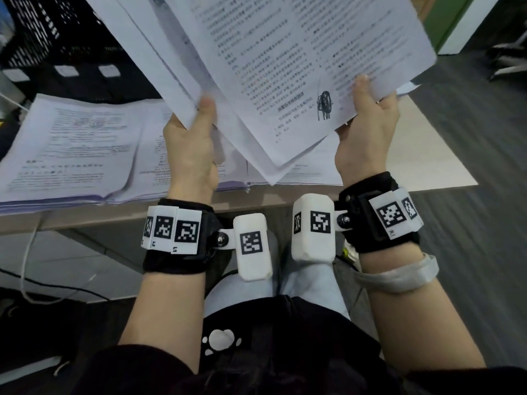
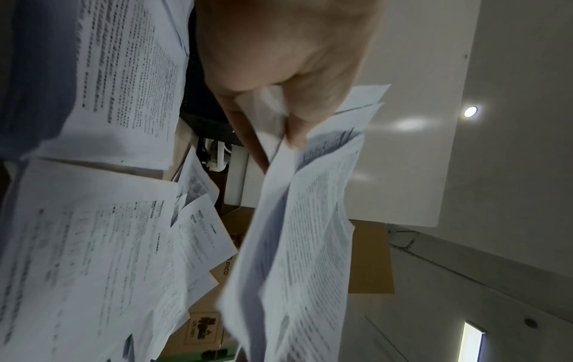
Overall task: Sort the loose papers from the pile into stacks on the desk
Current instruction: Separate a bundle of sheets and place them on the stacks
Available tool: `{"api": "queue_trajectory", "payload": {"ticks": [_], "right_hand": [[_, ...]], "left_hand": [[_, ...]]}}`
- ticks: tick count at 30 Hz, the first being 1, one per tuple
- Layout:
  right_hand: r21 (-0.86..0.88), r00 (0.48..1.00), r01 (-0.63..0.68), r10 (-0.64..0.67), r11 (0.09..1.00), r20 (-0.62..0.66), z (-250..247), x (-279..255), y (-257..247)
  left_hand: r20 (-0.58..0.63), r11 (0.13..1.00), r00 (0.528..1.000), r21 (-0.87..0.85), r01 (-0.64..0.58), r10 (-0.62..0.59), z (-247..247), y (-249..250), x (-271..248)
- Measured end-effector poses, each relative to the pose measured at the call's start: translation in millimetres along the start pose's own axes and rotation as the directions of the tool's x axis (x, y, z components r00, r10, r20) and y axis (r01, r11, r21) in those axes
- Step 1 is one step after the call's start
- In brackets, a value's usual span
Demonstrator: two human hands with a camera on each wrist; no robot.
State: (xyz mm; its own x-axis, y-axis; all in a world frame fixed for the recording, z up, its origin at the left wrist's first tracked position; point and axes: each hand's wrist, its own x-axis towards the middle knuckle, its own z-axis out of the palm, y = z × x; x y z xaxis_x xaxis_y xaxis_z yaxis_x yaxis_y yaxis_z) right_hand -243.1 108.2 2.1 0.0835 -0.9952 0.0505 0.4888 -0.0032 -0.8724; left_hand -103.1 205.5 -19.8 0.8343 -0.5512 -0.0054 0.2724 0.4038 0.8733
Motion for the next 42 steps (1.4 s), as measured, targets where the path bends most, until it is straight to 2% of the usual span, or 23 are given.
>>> {"api": "queue_trajectory", "payload": {"ticks": [5,7,10,15,22,30,35,38,40,42], "right_hand": [[-0.006,0.972,0.03,-0.031,1.0,-0.233,-39.1,20.9,-2.7],[0.008,0.941,0.073,-0.066,0.997,-0.332,-62.4,31.2,-1.8],[-0.038,0.881,0.048,-0.06,0.998,-0.47,-99.6,42.8,3.5],[-0.132,0.799,0.001,-0.08,0.991,-0.596,-154.2,55.1,22.8],[-0.237,0.746,-0.097,-0.087,0.967,-0.66,-188.8,64.1,32.5],[-0.268,0.752,-0.141,-0.073,0.953,-0.655,-199.6,79.5,24.9],[-0.24,0.788,-0.169,-0.015,0.956,-0.615,-202.2,75.1,24.3],[-0.161,0.8,-0.165,0.037,0.973,-0.599,-203.5,66.4,22.3],[-0.149,0.784,-0.176,0.047,0.973,-0.619,-203.9,60.3,21.9],[-0.195,0.763,-0.163,-0.002,0.967,-0.646,-201.3,54.1,19.9]], "left_hand": [[-0.113,0.999,0.994,0.045,-0.008,0.013,17.5,-11.3,1.1],[-0.156,0.998,0.987,0.061,-0.027,0.037,23.3,-15.4,1.5],[-0.218,0.994,0.971,0.073,-0.084,0.098,30.1,-22.6,3.2],[-0.245,0.987,0.956,0.059,-0.152,0.161,42.6,-35.1,-1.4],[-0.254,0.976,0.943,0.044,-0.211,0.216,63.1,-47.5,-12.6],[-0.234,0.984,0.956,0.058,-0.168,0.177,78.8,-54.0,-14.3],[-0.186,0.991,0.975,0.068,-0.112,0.123,87.3,-58.9,-15.5],[-0.173,0.992,0.978,0.07,-0.107,0.117,90.3,-60.5,-16.8],[-0.17,0.992,0.979,0.071,-0.104,0.115,91.0,-60.8,-17.3],[-0.168,0.992,0.979,0.071,-0.102,0.113,91.5,-60.4,-17.6]]}}
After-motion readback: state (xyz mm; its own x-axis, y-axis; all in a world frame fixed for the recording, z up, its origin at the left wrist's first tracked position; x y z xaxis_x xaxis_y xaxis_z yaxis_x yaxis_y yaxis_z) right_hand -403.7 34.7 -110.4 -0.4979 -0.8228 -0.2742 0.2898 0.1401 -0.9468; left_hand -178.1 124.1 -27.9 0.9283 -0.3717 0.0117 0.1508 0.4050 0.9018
